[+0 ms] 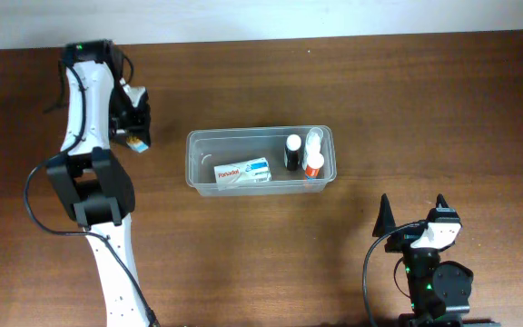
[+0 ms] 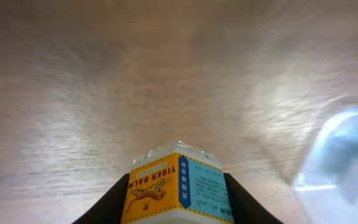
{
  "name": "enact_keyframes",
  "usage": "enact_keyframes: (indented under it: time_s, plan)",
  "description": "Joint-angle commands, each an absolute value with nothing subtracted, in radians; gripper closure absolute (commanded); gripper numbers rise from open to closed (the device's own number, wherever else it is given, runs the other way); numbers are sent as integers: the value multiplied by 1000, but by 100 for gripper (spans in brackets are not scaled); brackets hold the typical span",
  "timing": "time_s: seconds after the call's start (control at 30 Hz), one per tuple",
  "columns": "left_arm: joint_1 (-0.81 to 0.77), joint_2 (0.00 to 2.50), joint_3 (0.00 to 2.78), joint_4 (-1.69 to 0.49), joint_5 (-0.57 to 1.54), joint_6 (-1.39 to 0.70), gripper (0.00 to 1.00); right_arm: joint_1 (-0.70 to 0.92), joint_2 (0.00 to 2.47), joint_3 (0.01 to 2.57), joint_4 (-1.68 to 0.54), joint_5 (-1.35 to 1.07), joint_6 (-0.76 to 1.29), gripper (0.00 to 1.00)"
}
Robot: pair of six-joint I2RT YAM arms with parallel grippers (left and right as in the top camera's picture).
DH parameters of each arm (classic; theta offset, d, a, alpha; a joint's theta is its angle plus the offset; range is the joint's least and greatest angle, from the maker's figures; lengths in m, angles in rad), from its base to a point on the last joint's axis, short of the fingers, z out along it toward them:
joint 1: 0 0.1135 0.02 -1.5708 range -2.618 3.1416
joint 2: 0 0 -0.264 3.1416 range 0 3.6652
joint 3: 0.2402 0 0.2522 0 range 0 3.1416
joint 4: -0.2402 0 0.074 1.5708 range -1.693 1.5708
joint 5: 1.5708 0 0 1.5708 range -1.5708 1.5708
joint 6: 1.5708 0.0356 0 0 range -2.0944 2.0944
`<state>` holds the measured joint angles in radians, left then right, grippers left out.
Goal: Pack container
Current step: 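Carry the Tiger Balm jar over the container and lower it inside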
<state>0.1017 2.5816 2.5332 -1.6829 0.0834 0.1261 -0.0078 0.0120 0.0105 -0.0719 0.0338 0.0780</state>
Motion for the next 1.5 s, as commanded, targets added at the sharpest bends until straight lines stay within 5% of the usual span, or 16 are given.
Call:
enact_keyframes:
  time_s: [0.0,0.6,0.93,1.47]
  plan:
    - [71,2536,2586,-1688,150,106,67,-14,4,6,-80,38,78,2]
    - [-178,2086,2343,-1688,105,97,62,-14,4,6,-80,38,78,2]
    - [-255,2073,2063,-1541,105,72,63,-14,4,6,-80,38,78,2]
    - [-313,2080,2039,-1499,14,-10,63,-14,4,6,-80,38,78,2]
